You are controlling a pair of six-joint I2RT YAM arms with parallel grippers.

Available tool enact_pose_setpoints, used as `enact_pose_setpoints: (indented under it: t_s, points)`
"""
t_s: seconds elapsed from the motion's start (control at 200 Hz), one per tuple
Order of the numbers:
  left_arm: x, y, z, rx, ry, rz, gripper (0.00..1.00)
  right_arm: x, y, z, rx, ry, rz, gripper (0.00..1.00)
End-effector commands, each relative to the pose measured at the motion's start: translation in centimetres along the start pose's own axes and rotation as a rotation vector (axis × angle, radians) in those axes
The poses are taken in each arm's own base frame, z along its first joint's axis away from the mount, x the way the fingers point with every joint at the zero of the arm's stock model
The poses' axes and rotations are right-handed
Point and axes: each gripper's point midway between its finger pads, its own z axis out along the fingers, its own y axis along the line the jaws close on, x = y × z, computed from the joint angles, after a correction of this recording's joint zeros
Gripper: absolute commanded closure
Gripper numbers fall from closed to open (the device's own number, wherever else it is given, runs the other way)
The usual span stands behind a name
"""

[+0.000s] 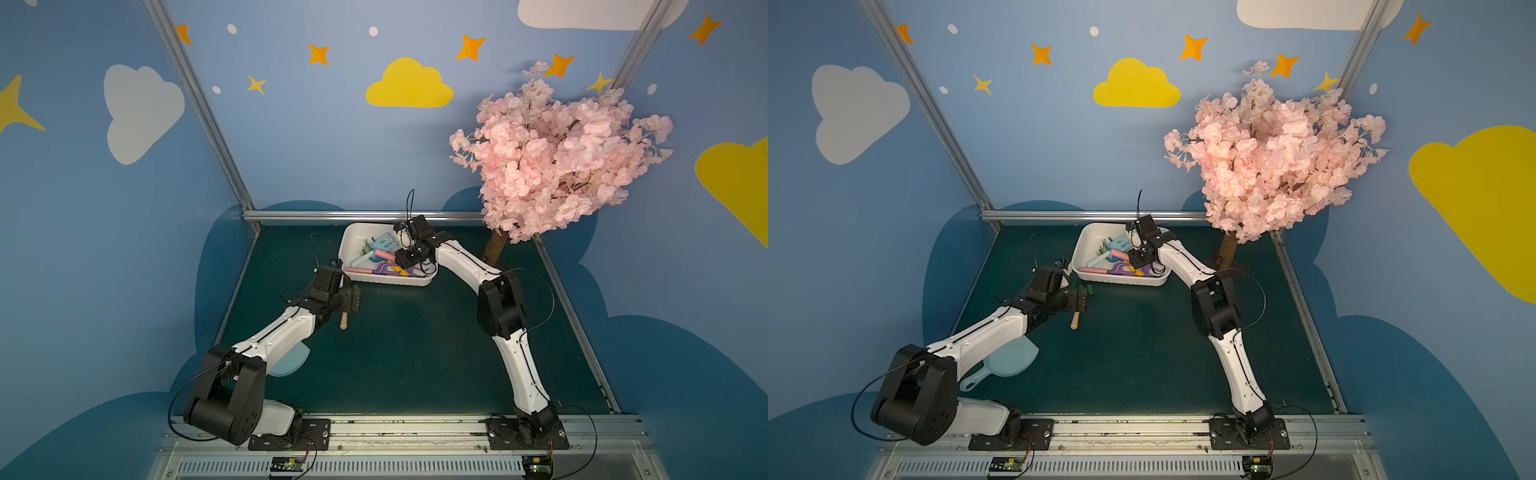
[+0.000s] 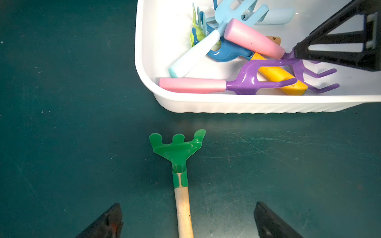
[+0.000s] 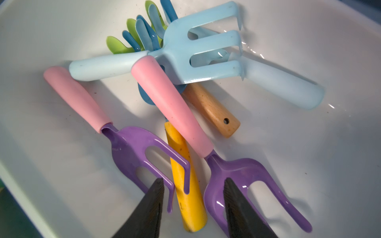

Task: Take the hand rake out of the storage box
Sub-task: Pick up the rake from the storage box.

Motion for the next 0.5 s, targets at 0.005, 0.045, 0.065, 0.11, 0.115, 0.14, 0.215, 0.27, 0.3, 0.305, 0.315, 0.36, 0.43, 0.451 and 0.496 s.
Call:
enact_pose_setpoints:
  t_s: [0.005,0.045,0.065,0.11,0.115,0.14,0.215,0.27,0.3,0.305,0.315,0.36,0.43,0.451,0.496]
  points:
    - [-0.44,0.48,0.09,-0.022,-0.007,-0.006,0.0,0.39,0.64,1.36,-0.03,0.017,0.022,0.54]
    - [-0.4,0.51,0.12,-0.024,-0.004,-0.006,0.0,0.53,0.68,1.57,-0.032,0.022,0.025,0.54]
    - [-0.43,0.58,0.14,-0.026,-0.004,-0.008,0.0,0.58,0.64,1.66,-0.032,0.023,0.026,0.54]
    - [-0.28,0.64,0.24,-0.031,0.001,-0.009,0.0,0.68,0.66,1.79,-0.033,0.026,0.028,0.54]
    - [-0.29,0.62,0.25,-0.031,0.001,-0.008,0.0,0.72,0.68,1.81,-0.033,0.027,0.028,0.54]
    - [-0.33,0.63,0.28,-0.031,0.001,-0.009,0.0,0.8,0.68,1.94,-0.032,0.028,0.028,0.55]
    - [-0.09,0.66,0.5,-0.035,0.013,-0.012,0.0,1.07,0.72,2.12,-0.035,0.037,0.027,0.58]
    - [0.0,0.78,0.62,-0.038,0.02,-0.016,0.0,1.17,0.66,2.14,-0.032,0.041,0.028,0.64]
    - [0.01,0.77,0.68,-0.039,0.023,-0.016,0.0,1.23,0.7,2.12,-0.032,0.043,0.026,0.67]
    - [0.01,0.79,0.68,-0.04,0.023,-0.016,0.0,1.22,0.66,2.1,-0.031,0.043,0.026,0.68]
    - [0.02,0.76,0.65,-0.04,0.023,-0.017,0.0,1.28,0.55,2.1,-0.029,0.045,0.028,0.7]
    - [0.01,0.8,0.68,-0.041,0.025,-0.019,0.0,1.33,0.57,2.02,-0.027,0.047,0.024,0.75]
    - [-0.06,0.86,0.64,-0.044,0.024,-0.024,0.0,1.25,0.56,1.8,-0.028,0.045,0.019,0.81]
    - [-0.03,0.88,0.65,-0.047,0.024,-0.025,0.0,1.25,0.59,1.76,-0.027,0.046,0.019,0.83]
    - [-0.09,0.97,0.62,-0.052,0.021,-0.032,0.0,1.16,0.44,1.61,-0.019,0.044,0.02,0.88]
